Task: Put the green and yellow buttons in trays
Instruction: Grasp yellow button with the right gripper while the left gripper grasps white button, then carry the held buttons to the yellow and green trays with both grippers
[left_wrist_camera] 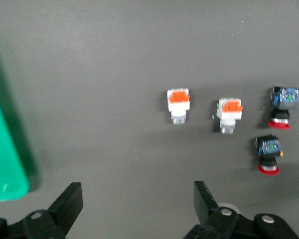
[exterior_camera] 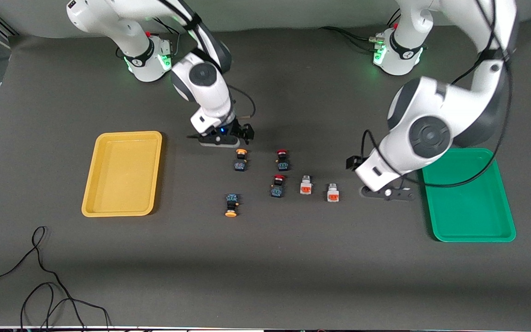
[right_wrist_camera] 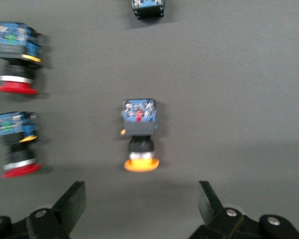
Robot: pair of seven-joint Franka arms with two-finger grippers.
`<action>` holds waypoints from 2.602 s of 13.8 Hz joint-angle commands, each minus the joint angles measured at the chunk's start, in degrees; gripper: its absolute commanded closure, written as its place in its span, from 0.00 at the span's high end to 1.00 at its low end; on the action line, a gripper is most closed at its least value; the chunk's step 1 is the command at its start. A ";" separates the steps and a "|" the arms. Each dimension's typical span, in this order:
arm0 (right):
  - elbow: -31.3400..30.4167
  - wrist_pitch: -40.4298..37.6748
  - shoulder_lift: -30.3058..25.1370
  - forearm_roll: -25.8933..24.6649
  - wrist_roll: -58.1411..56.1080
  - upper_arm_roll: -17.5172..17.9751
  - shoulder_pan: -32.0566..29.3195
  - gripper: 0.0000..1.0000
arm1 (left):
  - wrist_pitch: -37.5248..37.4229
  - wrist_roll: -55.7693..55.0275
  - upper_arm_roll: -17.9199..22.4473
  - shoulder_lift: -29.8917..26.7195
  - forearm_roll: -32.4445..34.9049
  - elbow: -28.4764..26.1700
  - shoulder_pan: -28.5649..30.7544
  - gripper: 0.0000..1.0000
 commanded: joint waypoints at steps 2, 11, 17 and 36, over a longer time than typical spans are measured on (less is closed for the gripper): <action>5.36 2.53 6.86 -3.36 -0.50 -2.07 0.68 1.00 | 6.72 -1.04 0.98 6.30 -0.71 0.39 -1.80 0.99; 10.74 2.97 13.03 -5.12 -0.94 -3.56 0.42 0.44 | 19.92 -6.40 1.06 18.27 -0.19 0.22 -5.14 1.00; 12.13 -5.33 6.90 -5.12 -1.65 -4.00 -0.02 0.27 | 20.98 -6.49 1.06 19.33 -0.10 -0.84 -5.32 0.70; 9.99 -34.43 -14.48 7.44 -79.41 -51.10 -1.96 0.25 | -20.41 7.10 1.68 0.61 3.49 17.71 15.47 0.00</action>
